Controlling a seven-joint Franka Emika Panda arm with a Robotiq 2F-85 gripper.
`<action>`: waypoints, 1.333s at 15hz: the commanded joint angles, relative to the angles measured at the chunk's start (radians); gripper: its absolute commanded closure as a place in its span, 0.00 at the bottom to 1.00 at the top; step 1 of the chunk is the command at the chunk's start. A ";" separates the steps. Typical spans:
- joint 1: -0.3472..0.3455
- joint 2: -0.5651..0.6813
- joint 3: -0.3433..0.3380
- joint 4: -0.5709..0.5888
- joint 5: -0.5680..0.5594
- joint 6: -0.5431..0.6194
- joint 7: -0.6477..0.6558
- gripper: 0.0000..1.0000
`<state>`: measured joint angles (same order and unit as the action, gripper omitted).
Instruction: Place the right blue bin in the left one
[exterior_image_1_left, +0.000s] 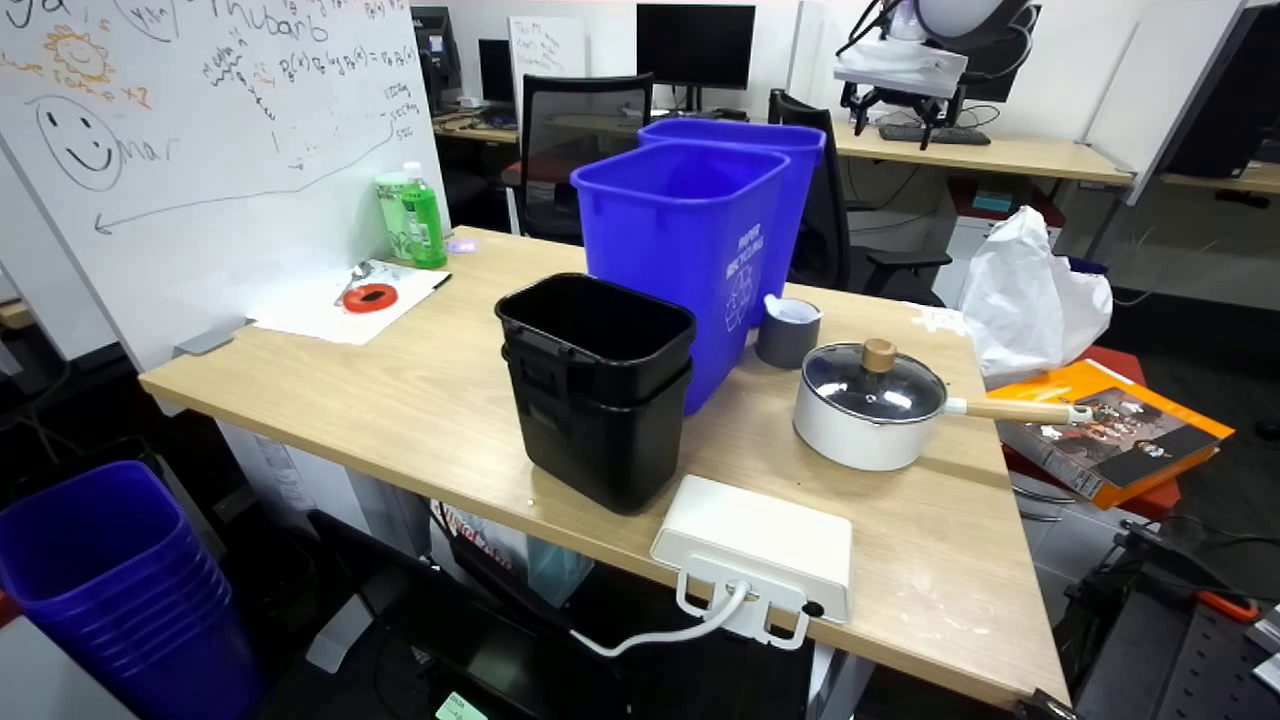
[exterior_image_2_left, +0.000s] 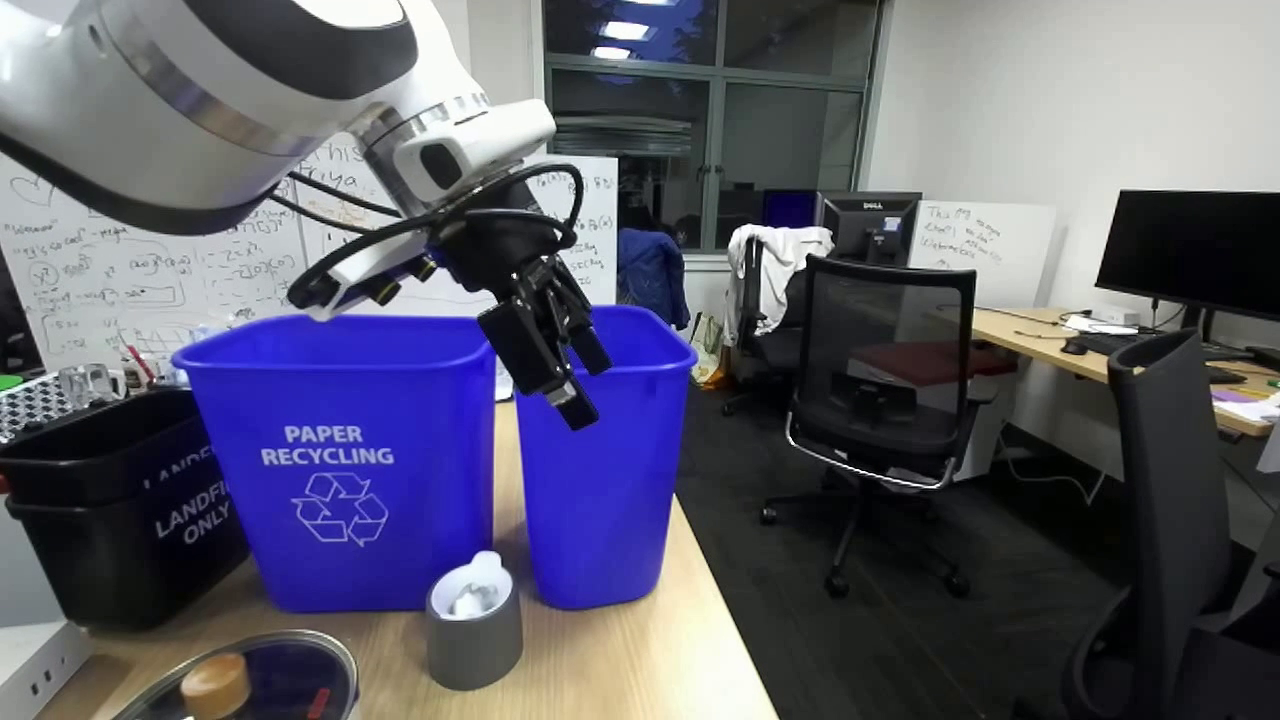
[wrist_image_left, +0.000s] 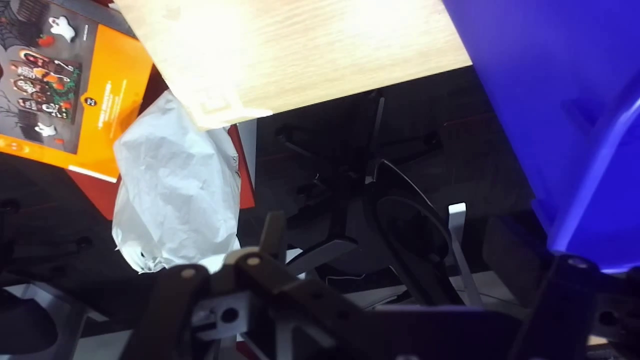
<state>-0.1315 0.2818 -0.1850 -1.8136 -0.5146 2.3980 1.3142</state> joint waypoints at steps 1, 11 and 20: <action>0.026 0.001 -0.030 0.002 0.014 0.001 -0.011 0.00; 0.066 0.079 -0.047 0.083 0.081 0.141 0.258 0.00; 0.069 0.139 -0.055 0.096 0.246 0.211 0.273 0.00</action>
<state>-0.0731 0.4077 -0.2244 -1.7207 -0.3041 2.5773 1.6059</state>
